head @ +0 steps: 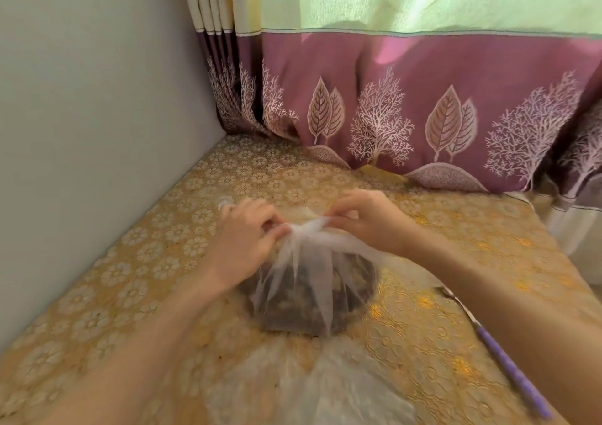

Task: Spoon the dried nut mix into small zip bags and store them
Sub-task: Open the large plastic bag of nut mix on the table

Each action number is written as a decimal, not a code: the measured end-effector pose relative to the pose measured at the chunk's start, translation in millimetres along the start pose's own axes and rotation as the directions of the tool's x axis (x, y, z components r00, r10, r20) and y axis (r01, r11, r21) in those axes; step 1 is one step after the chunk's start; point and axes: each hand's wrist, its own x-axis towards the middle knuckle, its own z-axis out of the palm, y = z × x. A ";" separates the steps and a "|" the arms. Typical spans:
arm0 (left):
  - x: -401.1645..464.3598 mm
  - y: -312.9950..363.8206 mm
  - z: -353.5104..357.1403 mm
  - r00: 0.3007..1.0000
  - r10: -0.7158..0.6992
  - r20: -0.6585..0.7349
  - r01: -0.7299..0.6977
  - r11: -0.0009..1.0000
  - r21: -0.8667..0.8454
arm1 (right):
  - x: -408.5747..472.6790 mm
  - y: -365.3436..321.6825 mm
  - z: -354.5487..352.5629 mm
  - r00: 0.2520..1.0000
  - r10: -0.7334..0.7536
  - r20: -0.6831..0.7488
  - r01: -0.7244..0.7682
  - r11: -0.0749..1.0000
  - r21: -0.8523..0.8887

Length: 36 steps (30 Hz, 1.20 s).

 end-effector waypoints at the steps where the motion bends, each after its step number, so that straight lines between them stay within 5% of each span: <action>1: 2.2 0.6 -1.9 1.000 0.004 -0.030 -0.004 1.000 -0.021 | -0.9 -0.4 -3.3 0.999 0.040 -0.027 -0.039 0.997 0.062; 6: -1.8 11.7 -21.6 0.992 0.028 -0.122 -0.037 0.997 -0.073 | -19.6 -11.2 -20.2 0.953 0.236 -0.190 -0.182 0.947 0.264; 10: -17.9 1.2 -56.5 0.976 -0.116 -0.187 0.096 0.989 -0.112 | -51.9 -16.0 -35.6 0.835 0.457 -0.306 -0.308 0.850 0.427; 15: -37.6 -6.2 -76.3 0.972 -0.228 -0.054 0.219 0.966 -0.136 | -72.9 -27.7 -38.6 0.770 0.549 -0.326 -0.392 0.810 0.436; 19: -36.4 16.0 -70.0 0.962 -0.248 0.111 0.266 0.946 -0.188 | -72.4 -51.8 -38.0 0.841 0.455 -0.292 -0.369 0.878 0.306; 23: -24.5 35.1 -59.4 0.946 -0.239 0.218 0.226 0.971 0.085 | -72.6 -72.6 -27.9 0.943 0.236 -0.233 -0.250 0.968 -0.031; 28: -12.6 45.3 -49.0 0.955 -0.195 0.225 0.185 0.981 0.063 | -58.3 -74.6 -4.9 0.982 0.128 -0.141 -0.172 0.912 -0.372; 32: 4.0 42.5 -45.6 0.964 -0.137 0.230 0.155 0.986 -0.064 | -45.3 -58.7 -0.7 0.981 0.103 -0.166 -0.146 0.951 -0.271; 36: 18.4 34.6 -44.0 0.989 -0.127 0.080 0.143 0.958 -0.250 | -40.4 -45.1 -0.9 0.947 0.025 -0.319 -0.057 0.994 -0.091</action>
